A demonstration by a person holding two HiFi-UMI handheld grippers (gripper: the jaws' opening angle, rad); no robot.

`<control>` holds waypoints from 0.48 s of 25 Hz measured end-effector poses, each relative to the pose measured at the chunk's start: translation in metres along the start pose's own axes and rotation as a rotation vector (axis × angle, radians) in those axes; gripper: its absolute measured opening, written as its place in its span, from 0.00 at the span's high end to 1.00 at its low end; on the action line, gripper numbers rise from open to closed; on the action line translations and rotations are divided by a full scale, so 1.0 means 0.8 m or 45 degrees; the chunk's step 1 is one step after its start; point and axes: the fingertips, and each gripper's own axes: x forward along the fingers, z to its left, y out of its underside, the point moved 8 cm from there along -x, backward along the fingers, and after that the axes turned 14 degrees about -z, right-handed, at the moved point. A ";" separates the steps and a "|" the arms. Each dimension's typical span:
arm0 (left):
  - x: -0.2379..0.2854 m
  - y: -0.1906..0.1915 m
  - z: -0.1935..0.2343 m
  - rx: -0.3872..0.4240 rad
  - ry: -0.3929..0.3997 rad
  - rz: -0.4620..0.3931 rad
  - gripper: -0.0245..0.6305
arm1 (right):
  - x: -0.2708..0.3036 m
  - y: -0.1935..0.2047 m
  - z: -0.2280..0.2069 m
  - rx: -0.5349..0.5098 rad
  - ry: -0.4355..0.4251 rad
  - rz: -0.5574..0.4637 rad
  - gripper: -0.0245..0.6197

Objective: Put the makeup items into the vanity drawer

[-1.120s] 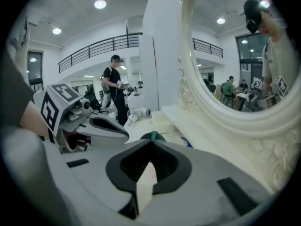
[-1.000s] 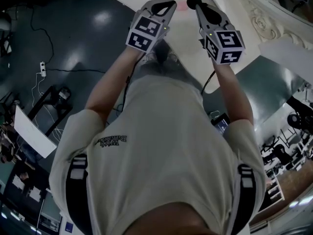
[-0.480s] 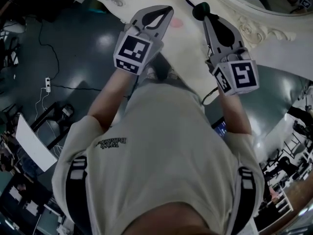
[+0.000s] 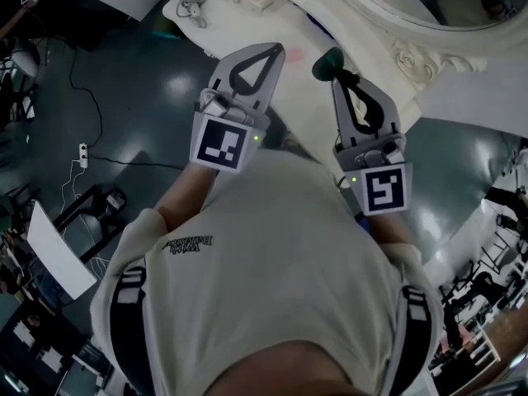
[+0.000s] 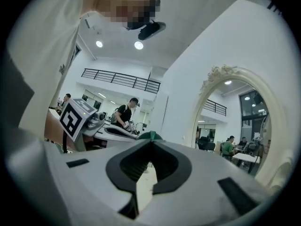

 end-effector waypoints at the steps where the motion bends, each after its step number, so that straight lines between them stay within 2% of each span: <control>1: -0.003 0.000 -0.002 -0.013 -0.006 -0.005 0.94 | -0.004 -0.001 0.002 0.019 0.002 -0.007 0.95; 6: -0.015 0.002 -0.009 -0.065 -0.022 -0.007 0.94 | -0.018 -0.003 0.011 0.098 0.019 -0.051 0.95; 12: -0.019 0.001 -0.015 -0.073 -0.013 -0.006 0.94 | -0.023 -0.002 0.013 0.108 0.019 -0.058 0.95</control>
